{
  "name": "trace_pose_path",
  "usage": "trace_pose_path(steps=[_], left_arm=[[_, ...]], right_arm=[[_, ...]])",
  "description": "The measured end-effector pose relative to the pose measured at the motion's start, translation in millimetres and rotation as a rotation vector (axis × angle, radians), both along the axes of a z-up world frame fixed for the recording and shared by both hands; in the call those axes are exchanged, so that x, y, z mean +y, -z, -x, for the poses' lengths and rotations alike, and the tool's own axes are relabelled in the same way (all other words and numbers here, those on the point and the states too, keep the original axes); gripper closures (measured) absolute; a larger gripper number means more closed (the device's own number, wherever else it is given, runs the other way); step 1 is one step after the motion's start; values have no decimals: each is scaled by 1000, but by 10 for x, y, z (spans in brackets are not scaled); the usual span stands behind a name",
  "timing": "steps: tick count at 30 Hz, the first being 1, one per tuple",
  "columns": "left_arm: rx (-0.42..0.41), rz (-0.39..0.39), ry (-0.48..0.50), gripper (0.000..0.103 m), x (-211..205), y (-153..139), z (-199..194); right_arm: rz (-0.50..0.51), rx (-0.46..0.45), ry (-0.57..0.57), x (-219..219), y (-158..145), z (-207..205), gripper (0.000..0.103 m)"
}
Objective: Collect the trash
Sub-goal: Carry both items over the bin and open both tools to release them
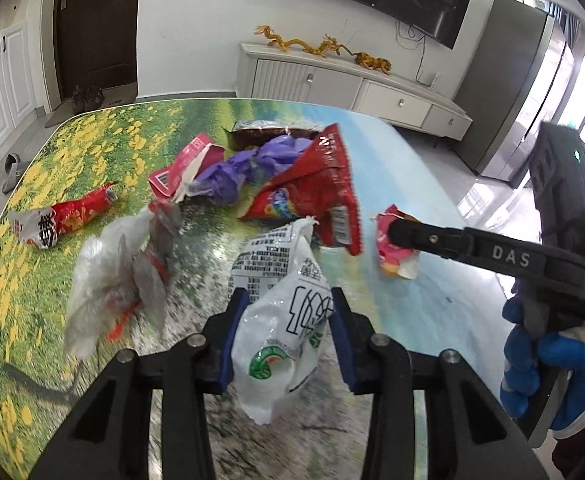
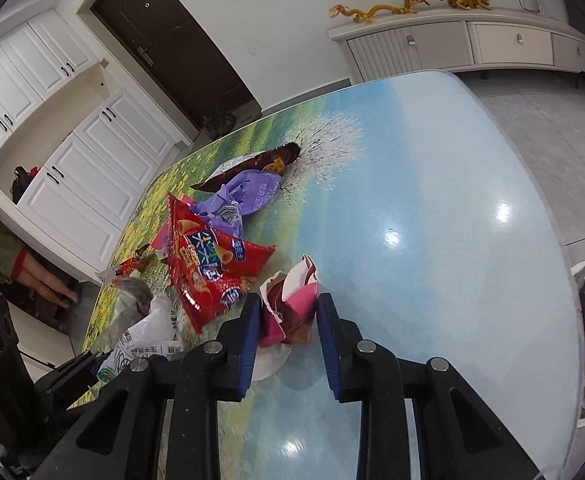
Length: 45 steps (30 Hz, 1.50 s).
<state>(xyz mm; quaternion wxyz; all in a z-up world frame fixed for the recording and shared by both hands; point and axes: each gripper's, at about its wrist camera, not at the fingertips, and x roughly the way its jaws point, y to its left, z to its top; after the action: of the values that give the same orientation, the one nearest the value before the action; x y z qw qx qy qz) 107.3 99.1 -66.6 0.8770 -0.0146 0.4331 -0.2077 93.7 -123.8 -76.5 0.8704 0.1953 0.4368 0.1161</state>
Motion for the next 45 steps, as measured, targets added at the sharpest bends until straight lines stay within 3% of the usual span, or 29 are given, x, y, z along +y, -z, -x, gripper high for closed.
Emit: trace_pose_path(steps=[12,22,28,34,45], left_arm=[[-43,33,15,66,-134,-300,441],[-71,48,66,66,-537,-593,587],[-55,37,148,66,-1143,-694,544],[-22,6,258,66,-1949,-656,431],[143,-2,409,64,-3418,-147,172]], right_arm=[[-19,-59,71,-399,-229,578,76],[-10,-137,169,-963,-389,992,76],[-2,-168,276,-1540,-365,1166,76],[-14,-145,415,-2289,-142,1315,76],[-2,-3,552,-3120,429,1257,76]])
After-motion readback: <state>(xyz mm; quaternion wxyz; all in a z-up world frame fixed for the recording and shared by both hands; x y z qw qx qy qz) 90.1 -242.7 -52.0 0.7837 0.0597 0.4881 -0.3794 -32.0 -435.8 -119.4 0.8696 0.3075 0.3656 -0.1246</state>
